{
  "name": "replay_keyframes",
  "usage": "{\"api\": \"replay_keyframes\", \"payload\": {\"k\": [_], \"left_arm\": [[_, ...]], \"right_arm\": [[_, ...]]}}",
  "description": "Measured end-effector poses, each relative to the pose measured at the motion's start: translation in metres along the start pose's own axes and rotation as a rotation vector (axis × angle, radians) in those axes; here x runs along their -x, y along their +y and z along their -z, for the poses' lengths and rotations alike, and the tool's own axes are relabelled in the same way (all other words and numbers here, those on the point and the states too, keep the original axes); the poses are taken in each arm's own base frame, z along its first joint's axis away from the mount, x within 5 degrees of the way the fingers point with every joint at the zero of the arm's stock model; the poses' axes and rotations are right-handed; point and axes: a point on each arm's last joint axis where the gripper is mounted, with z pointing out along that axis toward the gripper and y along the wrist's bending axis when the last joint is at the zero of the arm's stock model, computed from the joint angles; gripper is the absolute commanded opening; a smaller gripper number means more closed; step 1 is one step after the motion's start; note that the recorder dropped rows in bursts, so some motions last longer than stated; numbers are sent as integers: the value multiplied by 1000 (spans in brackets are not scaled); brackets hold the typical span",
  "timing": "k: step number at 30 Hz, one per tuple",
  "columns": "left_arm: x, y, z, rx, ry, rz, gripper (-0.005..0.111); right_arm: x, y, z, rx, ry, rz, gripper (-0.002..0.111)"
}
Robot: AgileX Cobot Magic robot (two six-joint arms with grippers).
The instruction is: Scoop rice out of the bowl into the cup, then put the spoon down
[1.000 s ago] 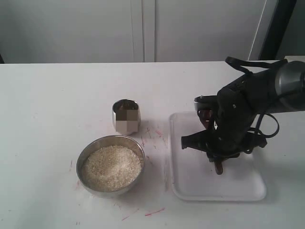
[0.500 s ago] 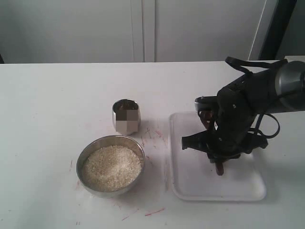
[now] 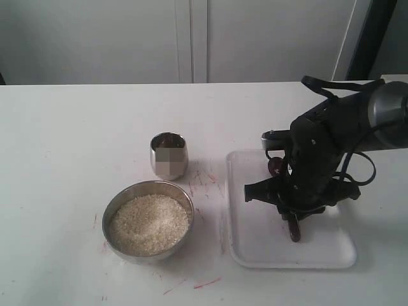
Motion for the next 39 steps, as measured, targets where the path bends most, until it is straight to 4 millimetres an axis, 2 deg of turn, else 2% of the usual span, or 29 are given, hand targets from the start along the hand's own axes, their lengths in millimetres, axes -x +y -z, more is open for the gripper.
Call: {"api": "replay_keyframes", "payload": {"k": [3, 7, 14, 22, 26, 30, 39], "left_arm": [[0, 0, 0, 0, 0, 0, 14], [0, 0, 0, 0, 0, 0, 14], [0, 0, 0, 0, 0, 0, 14], [0, 0, 0, 0, 0, 0, 14], [0, 0, 0, 0, 0, 0, 14], [0, 0, 0, 0, 0, 0, 14], [0, 0, 0, 0, 0, 0, 14]], "right_arm": [[0, 0, 0, 0, 0, 0, 25], [3, 0, 15, 24, -49, -6, 25], [7, -7, 76, 98, -226, 43, 25], [-10, -26, 143, 101, -342, 144, 25], [-34, -42, 181, 118, -446, 189, 25], [-68, -62, 212, 136, -538, 208, 25], [-163, -114, 271, 200, -783, 187, 25]]}}
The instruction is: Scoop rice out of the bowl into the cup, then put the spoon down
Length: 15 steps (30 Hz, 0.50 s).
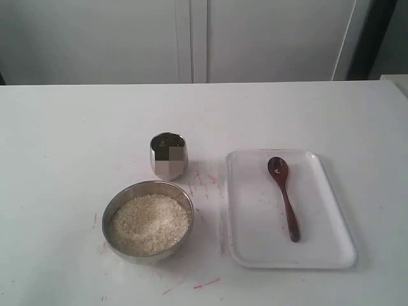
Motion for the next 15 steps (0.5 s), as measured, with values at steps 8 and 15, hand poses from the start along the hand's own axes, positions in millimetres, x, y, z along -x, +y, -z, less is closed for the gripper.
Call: {"api": "replay_keyframes", "payload": {"k": [8, 15], "left_arm": [[0, 0, 0, 0, 0, 0, 14], [0, 0, 0, 0, 0, 0, 14]], "right_arm": [[-36, -4, 72, 139, -227, 52, 25], [-59, -7, 105, 189, -381, 68, 25]]}}
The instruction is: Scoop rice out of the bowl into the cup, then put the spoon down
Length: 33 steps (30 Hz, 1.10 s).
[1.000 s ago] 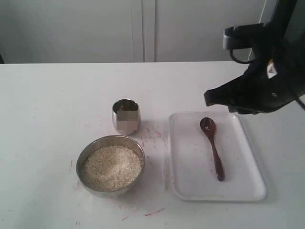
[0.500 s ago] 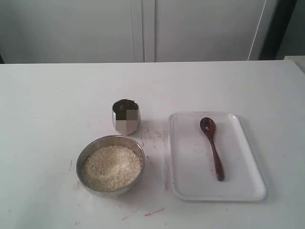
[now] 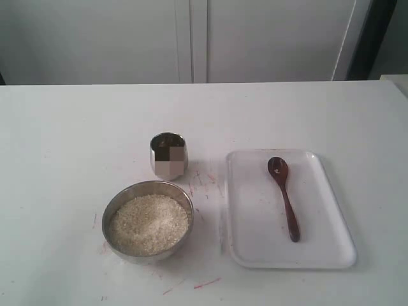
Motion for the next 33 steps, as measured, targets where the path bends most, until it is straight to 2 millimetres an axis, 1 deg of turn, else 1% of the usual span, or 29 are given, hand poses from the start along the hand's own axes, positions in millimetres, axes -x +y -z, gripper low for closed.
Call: {"api": "replay_keyframes", "payload": {"k": [3, 10, 20, 24, 26, 27, 28, 29, 30, 31, 33], "left_arm": [[0, 0, 0, 0, 0, 0, 14], [0, 0, 0, 0, 0, 0, 14], [0, 0, 0, 0, 0, 0, 14], [0, 0, 0, 0, 0, 0, 14], [0, 0, 0, 0, 0, 0, 14], [0, 0, 0, 0, 0, 0, 14], [0, 0, 0, 0, 0, 0, 14], [0, 0, 0, 0, 0, 0, 14], [0, 0, 0, 0, 0, 0, 14], [0, 0, 0, 0, 0, 0, 14], [0, 0, 0, 0, 0, 0, 14]], "right_arm": [[-1, 0, 3, 0, -15, 0, 25], [-2, -1, -3, -7, -32, 5, 25], [-2, -12, -2, -136, -36, 95, 25], [-4, -16, -9, -178, -53, 134, 25], [-5, -16, -19, -173, -112, 152, 25], [-7, -14, -32, -159, -191, 173, 25], [-6, -12, -41, -143, -265, 186, 25], [-11, -9, -59, -120, -350, 205, 25], [-15, -8, -68, -117, -375, 212, 25], [-21, -7, -81, -121, -437, 226, 25], [-30, -8, -91, -143, -469, 231, 25]]}}
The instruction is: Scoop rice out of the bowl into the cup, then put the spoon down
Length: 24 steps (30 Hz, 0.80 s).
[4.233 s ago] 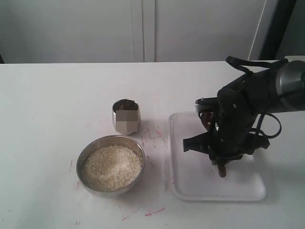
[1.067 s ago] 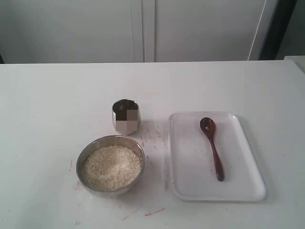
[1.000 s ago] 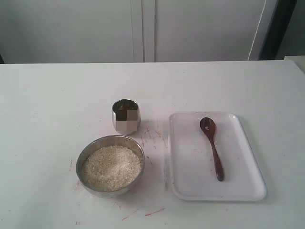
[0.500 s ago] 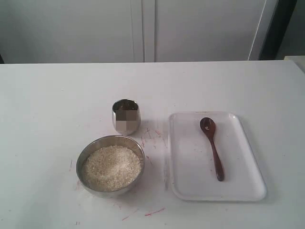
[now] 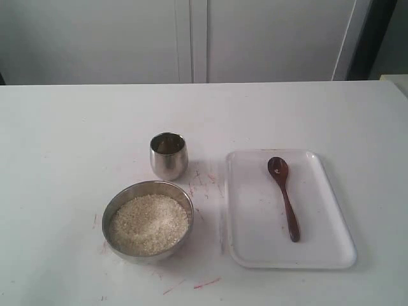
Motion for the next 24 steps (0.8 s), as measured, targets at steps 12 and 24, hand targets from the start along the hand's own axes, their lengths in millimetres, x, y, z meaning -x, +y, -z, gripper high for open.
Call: {"api": "replay_keyframes", "payload": {"k": [12, 24], "left_arm": [[0, 0, 0, 0, 0, 0, 14], [0, 0, 0, 0, 0, 0, 14]], "right_arm": [[-68, -3, 11, -281, 46, -33, 25], [-98, 0, 26, -345, 128, -3, 25]]}}
